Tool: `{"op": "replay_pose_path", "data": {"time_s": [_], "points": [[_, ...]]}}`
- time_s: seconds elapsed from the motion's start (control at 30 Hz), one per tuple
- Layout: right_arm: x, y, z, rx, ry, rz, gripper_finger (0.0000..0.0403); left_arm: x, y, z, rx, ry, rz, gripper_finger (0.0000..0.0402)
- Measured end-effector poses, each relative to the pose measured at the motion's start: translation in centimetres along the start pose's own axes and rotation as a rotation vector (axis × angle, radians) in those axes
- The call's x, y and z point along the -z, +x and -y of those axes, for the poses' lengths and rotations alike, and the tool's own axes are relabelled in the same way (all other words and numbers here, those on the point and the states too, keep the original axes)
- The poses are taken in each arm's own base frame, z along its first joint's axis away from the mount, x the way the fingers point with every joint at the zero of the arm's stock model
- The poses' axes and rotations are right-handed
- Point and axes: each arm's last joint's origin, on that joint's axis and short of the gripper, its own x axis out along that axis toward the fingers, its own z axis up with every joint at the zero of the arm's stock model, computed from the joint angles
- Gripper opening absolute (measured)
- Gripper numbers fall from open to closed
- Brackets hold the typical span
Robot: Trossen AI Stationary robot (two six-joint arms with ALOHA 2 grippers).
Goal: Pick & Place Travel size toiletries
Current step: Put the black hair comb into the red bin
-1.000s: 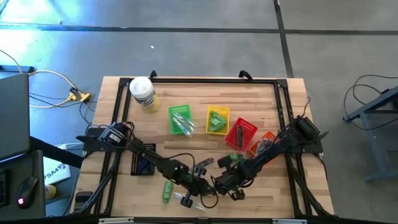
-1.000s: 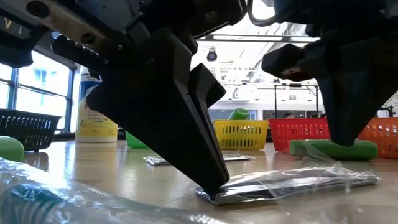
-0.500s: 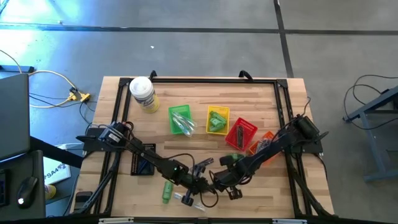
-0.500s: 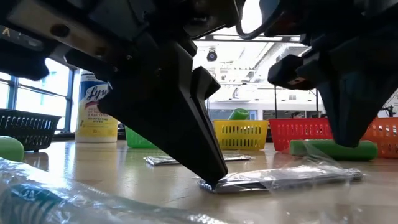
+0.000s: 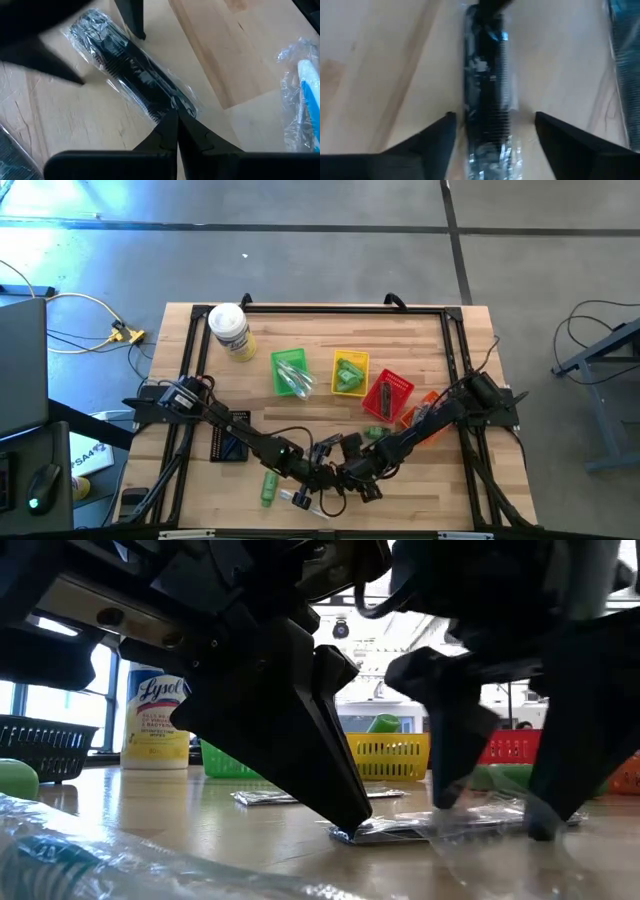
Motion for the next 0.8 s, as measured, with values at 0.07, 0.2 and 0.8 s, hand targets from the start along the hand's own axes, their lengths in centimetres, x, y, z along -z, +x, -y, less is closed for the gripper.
{"op": "replay_pose_path", "data": {"time_s": [0.07,0.2,0.8], "points": [[0.3,1.1,0.5,-0.001,0.007,-0.035,0.029,0.0,0.0,0.0,0.0,0.0,0.0,0.0],[0.6,2.4,1.4,-0.01,0.027,-0.084,0.0314,0.0,0.0,0.0,-0.001,0.004,0.0,0.0],[0.5,2.5,0.9,-0.029,-0.004,-0.051,0.0005,0.0,0.0,0.0,0.0,0.004,0.0,0.0]]}}
